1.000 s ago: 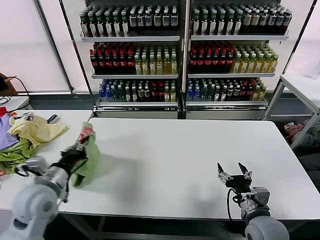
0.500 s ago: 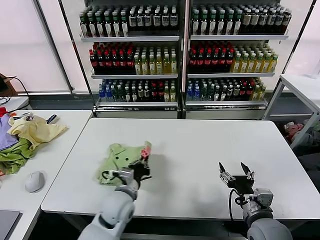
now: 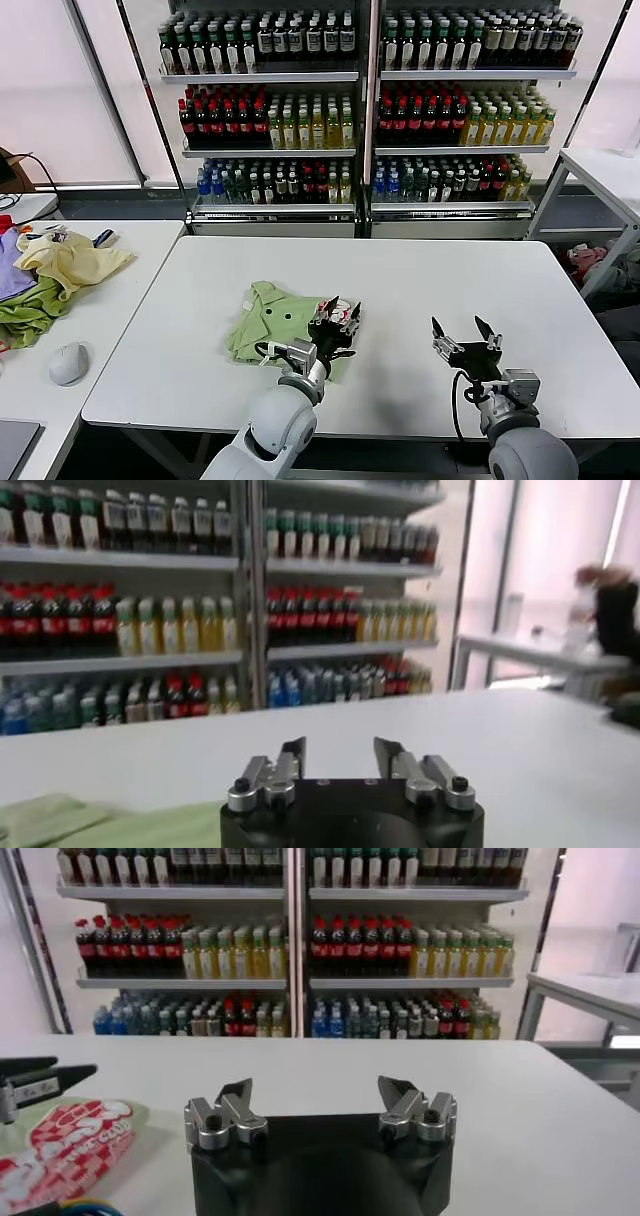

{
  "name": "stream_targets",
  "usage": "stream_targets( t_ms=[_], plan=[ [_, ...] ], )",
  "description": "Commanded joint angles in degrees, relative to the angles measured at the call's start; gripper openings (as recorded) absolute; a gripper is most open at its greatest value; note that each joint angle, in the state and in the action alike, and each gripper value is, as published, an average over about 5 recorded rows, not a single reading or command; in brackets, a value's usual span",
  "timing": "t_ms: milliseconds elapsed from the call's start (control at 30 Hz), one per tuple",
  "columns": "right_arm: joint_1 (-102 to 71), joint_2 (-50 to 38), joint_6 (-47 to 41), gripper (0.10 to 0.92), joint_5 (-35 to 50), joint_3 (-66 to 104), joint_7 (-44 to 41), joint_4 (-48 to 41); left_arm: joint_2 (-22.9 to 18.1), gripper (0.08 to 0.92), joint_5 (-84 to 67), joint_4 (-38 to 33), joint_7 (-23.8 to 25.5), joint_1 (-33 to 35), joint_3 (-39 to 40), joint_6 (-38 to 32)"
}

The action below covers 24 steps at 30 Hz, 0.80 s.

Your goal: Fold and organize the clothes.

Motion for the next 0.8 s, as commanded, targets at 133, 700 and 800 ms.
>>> stream_targets(
  t_ms=[133,700,800],
  plan=[
    [20.1,9.7,-1.7,0.823,-1.5,-24.3,6.1,-18.4,6.7,0.655,-3.2,-11.5,-1.7,11.4,-14.5,-13.3],
    [30.5,17.3,-6.5,0.698,9.1,-30.8,16.7,-35.9,7.3,0.823,-0.9,-13.0,-5.0,18.8,-21.2,-15.3],
    [31.1,15.1,-6.5,0.612,9.1,-29.5,16.4,-36.6,7.3,0.823,-0.9,-12.6,-5.1,18.4,-21.0,-15.2]
  ],
)
